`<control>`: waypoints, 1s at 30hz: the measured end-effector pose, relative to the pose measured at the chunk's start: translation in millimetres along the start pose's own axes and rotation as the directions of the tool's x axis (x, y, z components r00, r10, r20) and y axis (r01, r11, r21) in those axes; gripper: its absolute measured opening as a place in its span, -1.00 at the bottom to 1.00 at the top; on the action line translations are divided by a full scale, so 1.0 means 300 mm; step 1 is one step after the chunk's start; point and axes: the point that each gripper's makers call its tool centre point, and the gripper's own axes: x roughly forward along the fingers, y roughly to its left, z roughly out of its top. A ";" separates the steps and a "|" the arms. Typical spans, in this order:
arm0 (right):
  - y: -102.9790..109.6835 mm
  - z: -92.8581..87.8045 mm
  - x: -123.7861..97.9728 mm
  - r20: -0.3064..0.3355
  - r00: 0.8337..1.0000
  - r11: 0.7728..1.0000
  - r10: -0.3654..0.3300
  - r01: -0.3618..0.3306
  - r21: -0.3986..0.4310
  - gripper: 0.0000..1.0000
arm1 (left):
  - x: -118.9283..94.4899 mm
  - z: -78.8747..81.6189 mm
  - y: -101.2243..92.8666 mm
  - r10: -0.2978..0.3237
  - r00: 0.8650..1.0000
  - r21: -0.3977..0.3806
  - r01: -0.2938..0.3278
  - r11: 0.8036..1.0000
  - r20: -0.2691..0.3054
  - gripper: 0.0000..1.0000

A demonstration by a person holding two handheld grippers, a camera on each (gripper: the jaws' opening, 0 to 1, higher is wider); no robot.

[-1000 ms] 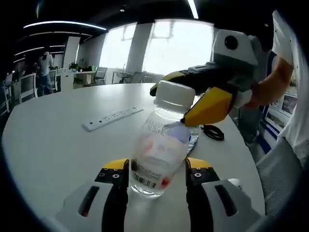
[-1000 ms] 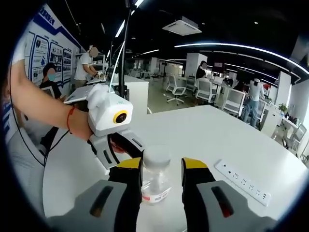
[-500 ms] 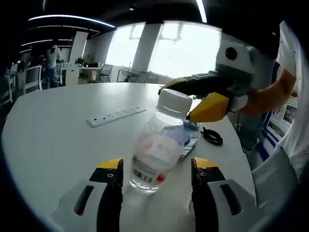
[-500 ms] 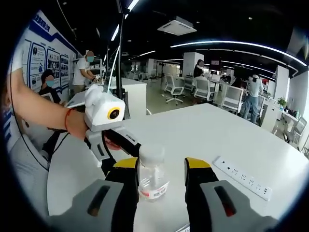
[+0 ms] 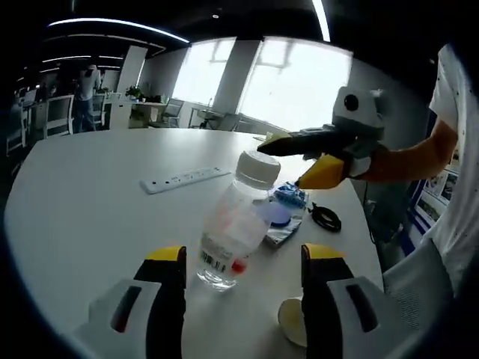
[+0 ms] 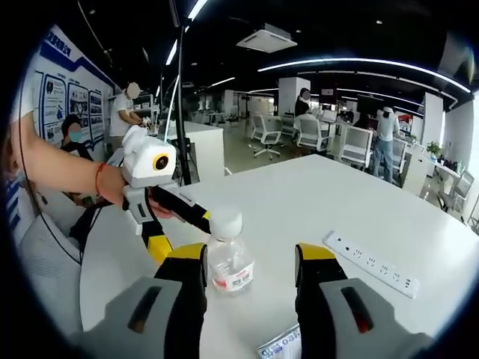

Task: Arrange the tabletop items into an orderly group along one side of the table until the central work area is clear of visible clutter.

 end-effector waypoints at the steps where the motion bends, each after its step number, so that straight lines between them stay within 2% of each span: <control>1: -0.001 0.000 -0.004 0.001 1.000 1.000 0.000 0.000 0.003 -0.05 | -0.005 0.004 -0.005 0.003 1.000 -0.007 -0.003 1.000 0.003 0.26; 11: 0.006 -0.011 -0.061 -0.002 1.000 1.000 0.006 -0.006 0.016 0.04 | -0.050 0.019 -0.056 0.018 1.000 -0.017 -0.018 1.000 0.004 0.29; 30: 0.000 -0.056 -0.223 -0.010 1.000 0.999 -0.022 0.023 0.037 0.09 | -0.129 -0.025 -0.174 0.039 0.999 -0.039 -0.040 0.998 -0.027 0.29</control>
